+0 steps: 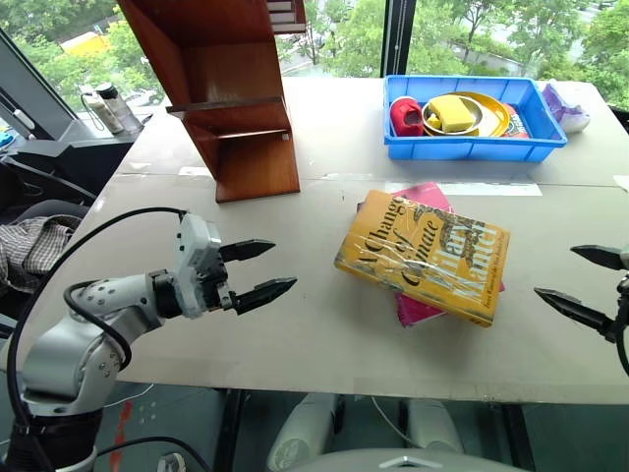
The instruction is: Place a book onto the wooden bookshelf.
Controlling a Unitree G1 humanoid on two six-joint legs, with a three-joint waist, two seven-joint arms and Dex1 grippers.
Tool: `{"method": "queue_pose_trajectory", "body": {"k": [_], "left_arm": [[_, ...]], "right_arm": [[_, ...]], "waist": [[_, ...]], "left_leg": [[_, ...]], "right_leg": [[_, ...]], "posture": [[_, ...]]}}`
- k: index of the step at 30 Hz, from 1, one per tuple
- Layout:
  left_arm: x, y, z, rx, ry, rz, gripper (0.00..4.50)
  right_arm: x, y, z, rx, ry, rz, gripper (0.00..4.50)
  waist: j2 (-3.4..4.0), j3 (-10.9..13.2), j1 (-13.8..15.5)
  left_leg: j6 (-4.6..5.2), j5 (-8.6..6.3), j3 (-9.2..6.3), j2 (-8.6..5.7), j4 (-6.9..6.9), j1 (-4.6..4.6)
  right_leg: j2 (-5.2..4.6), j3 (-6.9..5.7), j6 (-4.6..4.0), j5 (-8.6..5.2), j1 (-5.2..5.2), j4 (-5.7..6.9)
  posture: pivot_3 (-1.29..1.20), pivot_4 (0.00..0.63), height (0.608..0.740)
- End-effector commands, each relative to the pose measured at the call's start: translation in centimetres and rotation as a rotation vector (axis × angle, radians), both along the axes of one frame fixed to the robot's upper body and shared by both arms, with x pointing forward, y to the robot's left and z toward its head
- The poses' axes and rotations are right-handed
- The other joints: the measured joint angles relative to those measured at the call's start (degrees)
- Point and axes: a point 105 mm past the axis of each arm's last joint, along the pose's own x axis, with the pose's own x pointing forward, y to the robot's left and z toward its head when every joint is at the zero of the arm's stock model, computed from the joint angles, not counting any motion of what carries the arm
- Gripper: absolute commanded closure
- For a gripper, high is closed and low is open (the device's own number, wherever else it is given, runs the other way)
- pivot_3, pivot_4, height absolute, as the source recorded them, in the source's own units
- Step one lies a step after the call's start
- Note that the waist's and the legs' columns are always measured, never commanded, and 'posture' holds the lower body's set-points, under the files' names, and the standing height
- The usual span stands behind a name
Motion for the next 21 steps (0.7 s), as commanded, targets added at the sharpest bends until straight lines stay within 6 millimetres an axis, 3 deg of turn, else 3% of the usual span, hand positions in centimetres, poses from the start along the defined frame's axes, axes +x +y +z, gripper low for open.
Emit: {"method": "queue_pose_trajectory", "body": {"k": [1,9,15,21], "left_arm": [[-1.5,-1.2,1.1,-0.005,-0.037,-0.107,0.0],[-2.6,-1.3,1.1,0.013,-0.039,-0.132,0.0],[-3.4,-1.1,0.7,0.021,-0.025,-0.112,0.0],[-3.9,-1.2,-0.1,0.031,0.001,-0.083,0.0]], "right_arm": [[1.0,0.2,-0.4,-0.068,0.013,-0.026,0.73],[2.6,2.0,-1.5,-0.093,0.053,-0.013,4.43],[3.3,3.1,-3.0,-0.143,0.113,0.022,4.43],[4.2,5.8,-3.1,-0.085,0.098,0.076,4.43]], "waist": [[0.0,0.0,0.0],[-0.01,0.0,0.0],[-0.02,0.0,-0.1],[-0.02,0.0,0.0]], "left_leg": [[0.0,0.0,0.02,0.0,-0.01,-0.01],[0.06,-0.04,0.04,0.03,-0.05,-0.03],[0.06,-0.05,0.05,0.04,-0.07,-0.04],[0.07,-0.05,0.04,0.04,-0.09,-0.04]], "right_leg": [[0.0,0.01,0.0,0.0,0.0,-0.04],[0.01,0.0,0.0,0.0,0.0,-0.12],[0.01,0.0,0.0,0.01,0.0,-0.18],[0.01,-0.01,0.0,0.01,0.01,-0.19]], "posture": [[0.0,0.15,0.74],[0.0,0.15,0.74],[0.0,0.15,0.74],[0.0,0.15,0.74]]}}
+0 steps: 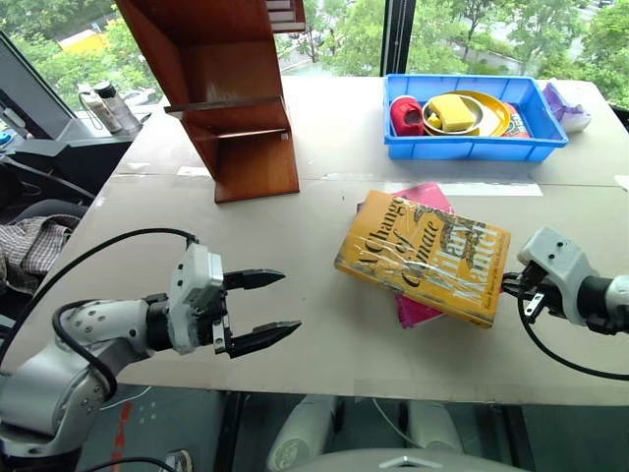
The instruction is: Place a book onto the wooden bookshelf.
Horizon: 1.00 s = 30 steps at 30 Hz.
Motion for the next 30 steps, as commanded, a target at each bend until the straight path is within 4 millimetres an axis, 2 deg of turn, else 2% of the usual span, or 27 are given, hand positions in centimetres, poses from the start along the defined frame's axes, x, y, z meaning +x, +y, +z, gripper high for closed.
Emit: {"method": "queue_pose_trajectory", "body": {"k": [1,5,8,11,13,16,19,23,25,30], "left_arm": [[-0.7,-0.3,0.2,0.015,-0.024,0.007,0.0],[-0.9,-0.3,-0.9,0.025,0.0,0.036,0.0],[-0.5,-0.2,-1.6,-0.015,0.046,0.108,0.0],[0.3,-0.6,-2.4,-0.132,0.161,0.221,0.0],[0.9,-1.1,-3.3,-0.248,0.32,0.303,0.0],[1.7,-1.6,-5.4,-0.326,0.545,0.404,0.0],[2.4,-3.1,-5.8,-0.495,0.724,0.422,0.0],[3.9,-4.6,-6.3,-0.67,0.921,0.47,0.0],[4.6,-5.4,-6.2,-0.776,1.029,0.486,0.0],[6.5,-7.2,-6.5,-0.928,1.208,0.545,0.0]], "right_arm": [[0.8,2.1,0.6,0.034,-0.047,0.032,4.43],[1.5,3.8,0.0,0.055,-0.056,0.024,4.43],[2.0,4.0,-0.1,0.062,-0.092,-0.008,4.43],[1.8,4.3,1.2,0.146,-0.206,0.045,4.43],[0.3,4.2,2.4,0.243,-0.25,0.13,4.43],[-1.8,2.8,3.1,0.374,-0.246,0.139,3.76],[-4.8,1.8,2.7,0.385,-0.21,0.204,2.4],[-6.5,0.9,3.3,0.396,-0.221,0.204,0.55],[-7.1,1.1,3.9,0.399,-0.234,0.219,0.02],[-8.7,1.8,5.1,0.413,-0.264,0.259,0.02]], "waist": [[-0.04,0.0,-0.3],[-0.05,0.0,-0.1],[-0.06,0.0,0.1],[-0.09,0.0,0.3],[-0.08,0.0,0.6],[-0.05,-0.1,0.4],[-0.13,-0.2,0.2],[-0.03,-0.3,-0.1],[-0.01,-0.4,0.0],[0.03,-0.5,0.4]], "left_leg": [[0.0,0.0,0.01,0.0,0.0,0.0],[-0.02,-0.01,0.09,0.08,-0.04,0.02],[-0.03,0.0,0.07,0.08,-0.07,0.02],[-0.04,0.0,0.05,0.07,-0.07,0.02],[-0.09,0.03,-0.01,0.06,-0.08,0.01],[-0.2,0.07,-0.1,0.06,-0.05,0.02],[-0.19,0.04,-0.16,0.04,-0.03,0.09],[-0.06,-0.06,-0.08,0.06,0.12,0.18],[-0.04,-0.07,0.0,0.1,0.17,0.26],[-0.05,-0.08,0.03,0.11,0.47,0.31]], "right_leg": [[0.0,0.01,0.0,0.0,0.0,-0.02],[0.01,0.0,-0.03,0.02,-0.04,-0.02],[0.01,-0.02,-0.03,0.02,-0.04,-0.05],[0.0,-0.03,-0.03,0.03,-0.03,-0.08],[0.01,-0.08,-0.02,0.03,-0.02,-0.09],[0.05,-0.13,-0.01,0.04,-0.01,-0.01],[0.06,-0.2,-0.01,0.04,0.03,0.07],[0.06,-0.1,-0.04,0.07,0.07,0.18],[0.06,-0.07,-0.03,0.1,0.12,0.26],[0.06,-0.07,-0.01,0.11,0.2,0.49]], "posture": [[0.0,0.15,0.74],[0.0,0.15,0.74],[0.0,0.15,0.74],[0.0,0.15,0.74],[0.0,0.15,0.74],[0.0,0.15,0.74],[0.0,0.15,0.74],[0.0,0.15,0.74],[0.0,0.15,0.74],[0.0,0.15,0.74]]}}
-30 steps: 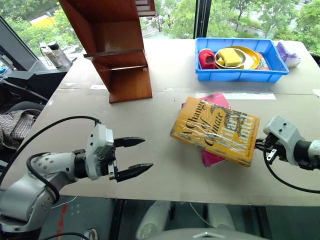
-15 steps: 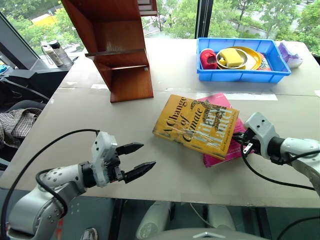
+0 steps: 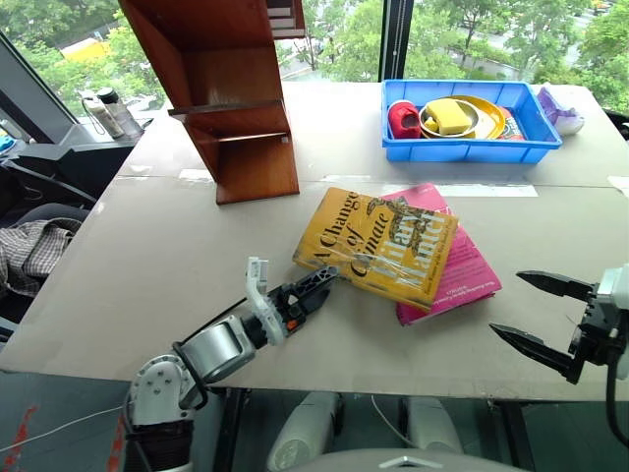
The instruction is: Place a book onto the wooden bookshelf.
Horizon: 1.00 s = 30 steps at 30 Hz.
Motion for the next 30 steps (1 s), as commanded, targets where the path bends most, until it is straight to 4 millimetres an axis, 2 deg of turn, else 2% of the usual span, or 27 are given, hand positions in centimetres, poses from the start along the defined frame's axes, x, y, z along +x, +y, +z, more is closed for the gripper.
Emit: {"method": "queue_pose_trajectory", "body": {"k": [1,9,13,16,19,20,24,28,30], "left_arm": [[1.4,-1.9,-0.1,-0.123,0.118,0.051,0.0],[4.0,-4.6,-0.3,-0.177,0.251,0.063,0.0],[5.1,-5.1,-0.5,-0.142,0.232,0.051,0.0],[5.6,-5.1,-0.3,-0.139,0.192,0.039,0.77],[6.0,-4.1,0.0,-0.106,0.125,0.043,2.03],[6.1,-3.7,0.3,-0.103,0.1,0.05,2.58],[6.1,-1.4,4.2,-0.116,-0.104,0.081,4.11],[5.3,1.1,9.2,0.018,-0.393,0.065,4.17],[4.7,1.8,12.5,0.172,-0.584,0.026,4.17]], "right_arm": [[-1.3,0.5,1.5,-0.01,-0.068,0.033,0.02],[-1.8,0.9,1.7,-0.017,-0.088,-0.006,0.02],[-1.9,1.1,1.7,-0.018,-0.099,-0.022,0.02],[-1.8,1.5,1.7,-0.013,-0.114,-0.029,0.0],[-1.6,1.9,2.0,0.026,-0.131,-0.033,0.0],[-1.5,1.9,2.0,0.039,-0.133,-0.033,0.0],[-1.1,1.7,1.9,0.057,-0.143,-0.011,0.0],[0.3,1.9,2.5,0.116,-0.169,0.021,0.0],[1.3,2.0,3.3,0.149,-0.198,0.044,0.0]], "waist": [[0.11,-0.1,0.7],[-0.1,-0.4,2.9],[-0.05,-0.6,3.2],[-0.02,-0.6,3.2],[-0.02,-0.7,3.0],[-0.03,-0.7,2.9],[-0.18,-0.6,2.5],[-0.63,-0.3,1.3],[-0.72,-0.2,1.2]], "left_leg": [[0.0,0.0,0.04,-0.01,0.06,-0.01],[0.02,-0.01,0.2,-0.06,0.19,0.0],[0.02,-0.01,0.38,-0.06,0.18,0.0],[0.02,-0.01,0.47,-0.07,0.18,0.02],[0.01,-0.01,0.48,-0.07,0.18,0.03],[0.01,-0.01,0.48,-0.06,0.17,0.04],[0.01,-0.01,0.44,-0.02,0.15,0.03],[-0.02,-0.02,0.32,0.09,0.12,-0.14],[-0.05,0.0,0.32,0.09,0.12,-0.19]], "right_leg": [[-0.02,0.03,0.0,0.0,0.01,-0.01],[-0.03,0.1,0.05,0.03,0.08,-0.03],[-0.01,0.11,0.05,0.03,0.08,-0.02],[0.0,0.11,0.05,0.02,0.09,-0.02],[0.01,0.12,0.05,0.02,0.09,-0.02],[0.03,0.12,0.05,0.02,0.09,-0.02],[0.06,0.14,0.04,0.01,0.06,-0.02],[0.11,0.16,-0.02,0.06,-0.15,-0.04],[0.1,0.19,-0.05,0.09,-0.2,-0.07]], "posture": [[0.0,0.15,0.74],[0.0,0.15,0.74],[0.0,0.15,0.74],[0.0,0.15,0.74],[0.0,0.15,0.74],[0.0,0.15,0.74],[0.0,0.15,0.74],[0.0,0.15,0.74],[0.0,0.15,0.74]]}}
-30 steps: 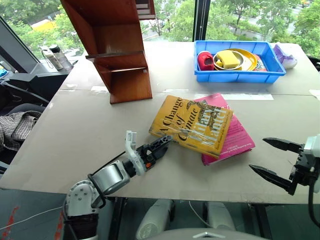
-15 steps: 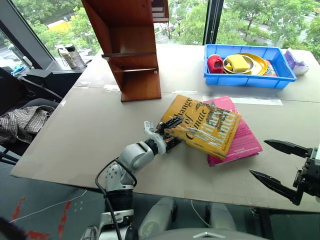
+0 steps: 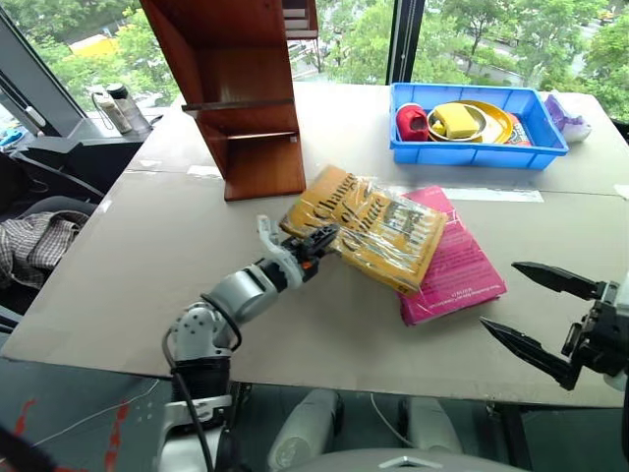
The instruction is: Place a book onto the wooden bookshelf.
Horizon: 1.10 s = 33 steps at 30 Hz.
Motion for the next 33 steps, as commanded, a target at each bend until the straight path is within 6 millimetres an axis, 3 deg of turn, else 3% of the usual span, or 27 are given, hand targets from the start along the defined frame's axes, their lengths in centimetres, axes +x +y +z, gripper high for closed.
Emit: {"method": "queue_pose_trajectory", "body": {"k": [1,3,8,11,13,15,18,24,27,30,33], "left_arm": [[-1.8,0.3,7.8,0.243,-0.42,-0.084,4.18],[-2.5,0.0,10.1,0.418,-0.575,-0.133,4.18],[-2.9,-0.4,18.8,0.89,-1.062,-0.105,4.18],[-2.1,-0.4,23.3,1.364,-1.408,0.022,4.18],[-1.6,-0.4,24.9,1.64,-1.568,0.062,4.18],[-0.5,0.9,27.2,1.959,-1.584,0.204,4.18],[0.1,2.0,27.0,2.139,-1.57,0.096,4.18],[3.3,9.4,24.2,2.512,-0.995,-0.085,4.18],[4.7,10.0,22.9,2.526,-0.852,-0.122,4.18],[6.1,11.1,20.3,2.59,-0.71,-0.238,4.18],[7.6,11.5,19.7,2.585,-0.625,-0.195,4.18]], "right_arm": [[1.3,0.4,1.8,0.058,-0.076,0.052,0.0],[2.2,0.4,2.5,0.087,-0.102,0.063,0.0],[4.4,0.0,3.8,0.1,-0.173,0.068,0.0],[5.9,-0.9,5.5,0.124,-0.249,0.048,0.0],[6.6,-1.3,6.2,0.127,-0.284,0.036,0.0],[7.5,-1.9,7.0,0.135,-0.33,0.027,0.0],[8.6,-1.9,7.4,0.134,-0.369,0.031,0.0],[10.3,-2.1,7.2,0.12,-0.413,0.046,0.0],[10.5,-2.2,7.5,0.123,-0.435,0.057,0.0],[10.5,-2.2,7.4,0.116,-0.443,0.063,0.0],[10.2,-2.2,7.3,0.111,-0.438,0.07,0.0]], "waist": [[-0.12,0.1,0.0],[-0.14,0.1,0.0],[-0.26,0.3,0.0],[-0.26,0.4,-0.4],[-0.22,0.4,-0.6],[-0.22,0.5,-0.8],[-0.07,0.6,-1.5],[-0.09,0.9,-3.1],[-0.06,1.0,-3.6],[0.02,1.0,-4.2],[0.17,0.9,-4.7]], "left_leg": [[0.0,0.0,-0.01,0.0,0.0,0.0],[0.0,-0.01,-0.04,0.01,-0.06,-0.03],[-0.2,0.1,0.08,-0.01,-0.2,-0.13],[-0.24,0.12,0.22,-0.01,-0.44,-0.1],[-0.25,0.13,0.29,0.0,-0.65,-0.05],[-0.25,0.13,0.25,0.02,-0.81,-0.02],[-0.25,0.13,0.23,0.02,-0.93,-0.07],[-0.27,0.1,0.21,0.03,-0.96,-0.21],[-0.26,0.09,0.24,0.01,-0.9,-0.22],[-0.26,0.1,0.19,0.04,-0.82,-0.13],[-0.23,0.08,0.24,0.06,-0.77,0.19]], "right_leg": [[0.01,-0.01,-0.01,0.0,-0.01,0.0],[0.05,-0.09,-0.04,0.02,-0.02,-0.03],[0.04,-0.27,-0.04,0.02,0.02,-0.35],[0.02,-0.19,-0.04,0.03,0.0,-0.54],[0.03,-0.15,-0.04,0.03,-0.01,-0.68],[0.01,-0.18,-0.04,0.03,-0.03,-0.71],[0.01,-0.2,-0.03,0.02,-0.14,-0.77],[0.05,-0.21,-0.01,0.0,-0.35,-0.68],[0.08,-0.2,0.0,0.0,-0.36,-0.6],[0.1,-0.22,0.0,-0.01,-0.33,-0.42],[0.13,-0.16,0.0,-0.01,-0.15,-0.12]], "posture": [[0.0,0.15,0.74],[0.0,0.15,0.74],[0.0,0.15,0.74],[0.0,0.15,0.74],[0.0,0.15,0.74],[0.0,0.15,0.74],[0.0,0.15,0.74],[0.0,0.15,0.74],[0.0,0.15,0.74],[0.0,0.15,0.74],[0.0,0.15,0.74]]}}
